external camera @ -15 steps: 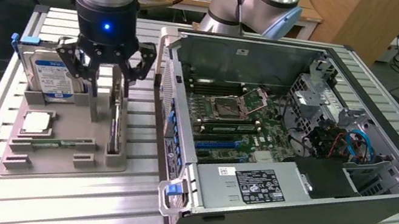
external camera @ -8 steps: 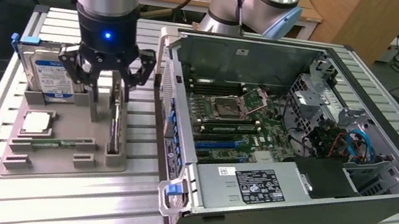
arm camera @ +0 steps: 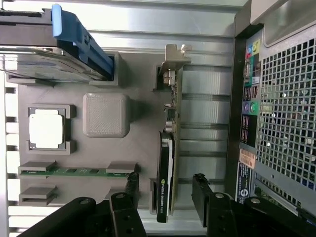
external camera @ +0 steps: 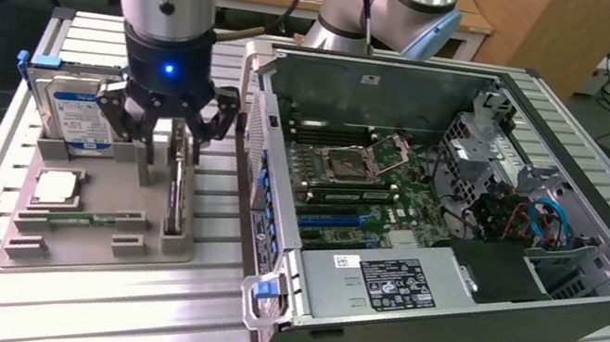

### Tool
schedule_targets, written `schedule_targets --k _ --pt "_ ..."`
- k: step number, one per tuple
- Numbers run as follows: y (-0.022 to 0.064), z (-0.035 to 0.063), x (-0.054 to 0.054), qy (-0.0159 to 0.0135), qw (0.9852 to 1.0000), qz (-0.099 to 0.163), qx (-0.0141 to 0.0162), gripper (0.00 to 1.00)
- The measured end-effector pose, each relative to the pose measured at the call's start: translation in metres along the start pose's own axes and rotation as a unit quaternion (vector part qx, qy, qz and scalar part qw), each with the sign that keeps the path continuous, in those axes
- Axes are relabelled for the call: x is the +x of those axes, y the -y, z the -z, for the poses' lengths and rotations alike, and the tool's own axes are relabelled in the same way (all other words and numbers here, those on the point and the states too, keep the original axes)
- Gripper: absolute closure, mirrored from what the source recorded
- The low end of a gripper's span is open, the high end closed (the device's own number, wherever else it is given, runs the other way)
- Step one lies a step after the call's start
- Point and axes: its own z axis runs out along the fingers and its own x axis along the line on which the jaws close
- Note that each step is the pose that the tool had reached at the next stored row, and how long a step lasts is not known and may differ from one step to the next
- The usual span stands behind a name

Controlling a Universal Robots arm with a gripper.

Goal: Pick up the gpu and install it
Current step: 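Pick up the gpu and move the gpu toward the slot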

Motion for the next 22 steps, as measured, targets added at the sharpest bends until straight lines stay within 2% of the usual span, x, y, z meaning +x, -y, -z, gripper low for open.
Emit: schedule_targets --k 15,22 --pt "-0.0024 -0.0273 -0.002 0.0001 1.0 -0.002 0.0 0.44" --pt "-0.0108 -0.0402 -0.002 0.0001 1.0 -0.005 0.0003 0.44"
